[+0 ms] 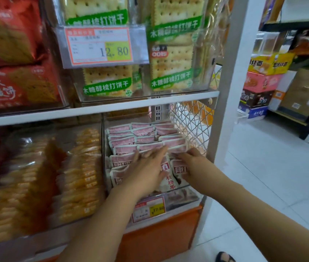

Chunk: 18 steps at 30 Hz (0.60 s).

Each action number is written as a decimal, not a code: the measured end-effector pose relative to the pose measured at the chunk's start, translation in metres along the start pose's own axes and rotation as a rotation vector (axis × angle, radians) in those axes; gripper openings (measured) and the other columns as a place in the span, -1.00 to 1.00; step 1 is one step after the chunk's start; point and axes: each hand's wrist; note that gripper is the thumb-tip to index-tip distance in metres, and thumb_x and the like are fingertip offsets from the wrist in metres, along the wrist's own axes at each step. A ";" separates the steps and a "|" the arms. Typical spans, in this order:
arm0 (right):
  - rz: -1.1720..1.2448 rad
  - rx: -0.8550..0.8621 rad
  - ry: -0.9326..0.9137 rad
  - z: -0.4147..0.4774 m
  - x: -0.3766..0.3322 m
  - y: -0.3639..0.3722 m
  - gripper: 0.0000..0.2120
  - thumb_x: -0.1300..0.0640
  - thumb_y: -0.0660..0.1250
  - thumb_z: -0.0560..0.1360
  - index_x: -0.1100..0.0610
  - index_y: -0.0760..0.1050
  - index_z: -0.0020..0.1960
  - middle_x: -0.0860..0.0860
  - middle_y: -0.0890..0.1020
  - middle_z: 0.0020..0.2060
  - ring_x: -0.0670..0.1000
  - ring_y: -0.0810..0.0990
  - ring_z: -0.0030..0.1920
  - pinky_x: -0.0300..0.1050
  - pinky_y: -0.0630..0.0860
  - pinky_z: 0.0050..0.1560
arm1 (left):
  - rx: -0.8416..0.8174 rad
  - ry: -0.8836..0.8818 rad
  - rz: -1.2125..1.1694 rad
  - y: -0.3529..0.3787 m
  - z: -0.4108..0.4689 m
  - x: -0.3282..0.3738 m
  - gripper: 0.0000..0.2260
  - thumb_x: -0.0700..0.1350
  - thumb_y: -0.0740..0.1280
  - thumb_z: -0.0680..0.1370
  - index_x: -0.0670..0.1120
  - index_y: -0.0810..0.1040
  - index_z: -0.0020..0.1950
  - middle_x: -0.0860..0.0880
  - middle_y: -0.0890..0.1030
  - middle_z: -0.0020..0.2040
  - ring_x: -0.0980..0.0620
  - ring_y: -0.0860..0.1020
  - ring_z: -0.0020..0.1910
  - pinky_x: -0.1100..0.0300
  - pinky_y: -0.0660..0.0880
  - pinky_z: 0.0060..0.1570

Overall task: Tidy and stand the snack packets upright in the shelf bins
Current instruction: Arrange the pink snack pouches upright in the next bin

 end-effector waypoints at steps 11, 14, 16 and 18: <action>-0.175 -0.151 -0.064 0.016 -0.002 -0.008 -0.57 0.25 0.29 0.50 0.17 0.30 0.34 0.15 0.25 0.32 0.10 0.51 0.11 -0.11 0.47 -0.02 | 0.112 0.142 0.223 -0.004 -0.010 -0.005 -0.51 0.09 0.32 0.52 0.15 0.29 0.43 0.11 0.30 0.32 0.05 0.21 0.32 0.12 0.20 0.32; -0.280 -0.175 -0.117 0.021 -0.002 -0.010 -0.54 0.34 0.29 0.45 0.15 0.33 0.32 0.14 0.24 0.29 0.10 0.56 -0.07 -0.11 0.51 -0.13 | 0.022 0.106 0.189 -0.004 -0.006 -0.006 -0.44 0.07 0.34 0.51 0.17 0.21 0.47 0.09 0.30 0.34 0.02 0.22 0.33 0.10 0.29 0.26; -0.312 -0.190 -0.141 0.024 -0.002 -0.011 -0.53 0.37 0.28 0.44 0.15 0.34 0.32 0.12 0.25 0.28 0.13 0.57 -0.05 -0.07 0.53 -0.11 | -0.022 0.098 0.218 -0.005 -0.002 -0.005 -0.41 0.08 0.37 0.49 0.16 0.22 0.46 0.06 0.31 0.33 -0.01 0.21 0.32 0.07 0.30 0.24; -0.334 -0.188 -0.164 0.025 -0.002 -0.012 -0.50 0.33 0.29 0.46 0.13 0.31 0.37 0.11 0.26 0.29 0.15 0.57 0.01 -0.05 0.54 -0.06 | -0.038 0.112 0.253 -0.007 0.001 -0.001 -0.42 0.09 0.39 0.47 0.13 0.25 0.44 0.06 0.36 0.32 -0.02 0.25 0.29 0.06 0.30 0.21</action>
Point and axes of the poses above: each hand's wrist, its own z-axis towards the middle knuckle, its own y-axis out of the palm, x = y × z
